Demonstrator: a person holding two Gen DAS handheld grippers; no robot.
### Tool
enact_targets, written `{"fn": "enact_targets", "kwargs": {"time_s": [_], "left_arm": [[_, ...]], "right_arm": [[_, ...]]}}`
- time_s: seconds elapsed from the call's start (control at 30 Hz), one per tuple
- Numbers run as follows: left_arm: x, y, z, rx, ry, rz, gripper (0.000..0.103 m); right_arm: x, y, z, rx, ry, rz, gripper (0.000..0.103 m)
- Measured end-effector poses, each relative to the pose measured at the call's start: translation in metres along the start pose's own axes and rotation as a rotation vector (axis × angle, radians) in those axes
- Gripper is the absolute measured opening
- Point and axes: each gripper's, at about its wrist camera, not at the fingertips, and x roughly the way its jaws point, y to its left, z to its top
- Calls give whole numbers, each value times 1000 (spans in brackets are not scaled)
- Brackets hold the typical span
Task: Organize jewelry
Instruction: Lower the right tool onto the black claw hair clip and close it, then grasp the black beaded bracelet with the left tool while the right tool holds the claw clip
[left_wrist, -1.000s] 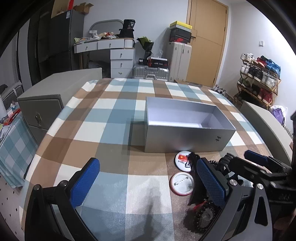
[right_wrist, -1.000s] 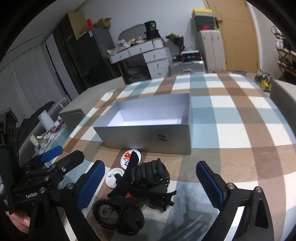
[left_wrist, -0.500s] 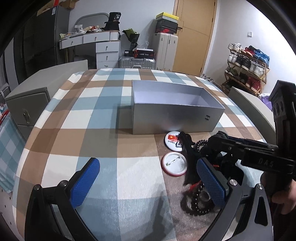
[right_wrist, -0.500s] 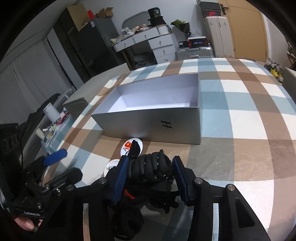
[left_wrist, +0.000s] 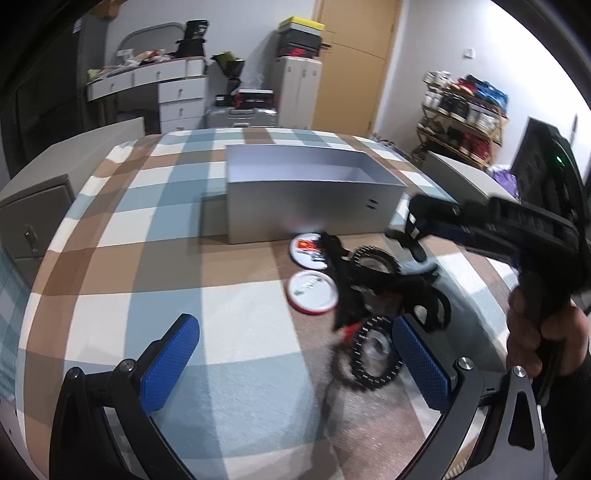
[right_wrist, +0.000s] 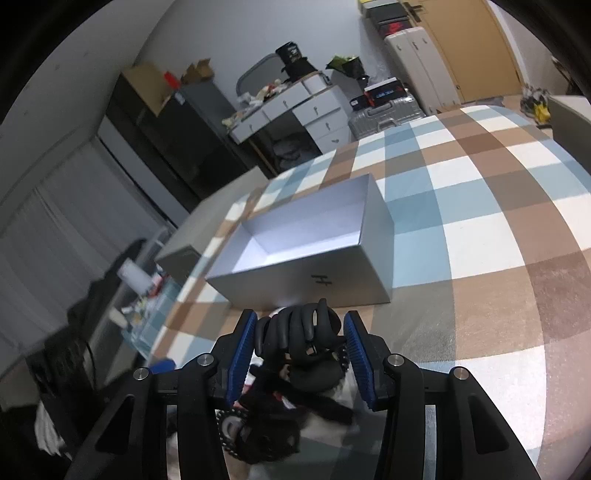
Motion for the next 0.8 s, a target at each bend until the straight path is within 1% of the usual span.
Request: {"fn": "enact_targets", "kwargs": {"time_s": [0.2, 0.27, 0.3, 0.43, 0.57, 0.67, 0.73, 0.8], "left_arm": [[10, -9, 1, 30, 46, -44, 102], [16, -13, 0, 45, 88, -86, 102], [17, -14, -2, 47, 104, -92, 102], [23, -21, -4, 81, 128, -58, 102], [22, -28, 1, 115, 117, -38, 102], [28, -37, 4, 175, 123, -5, 102], [28, -43, 2, 195, 127, 7, 102], [32, -46, 1, 221, 144, 34, 102]], "right_arm": [[-13, -8, 4, 55, -41, 18, 47], [-18, -10, 5, 62, -57, 21, 47], [-21, -12, 5, 69, -63, 28, 47], [-28, -15, 5, 78, -81, 33, 47], [-33, -15, 2, 72, -88, 28, 47], [-34, -16, 0, 76, -91, 29, 47], [-35, -19, -2, 85, -90, 31, 47], [-36, -21, -3, 86, -93, 28, 47]]}}
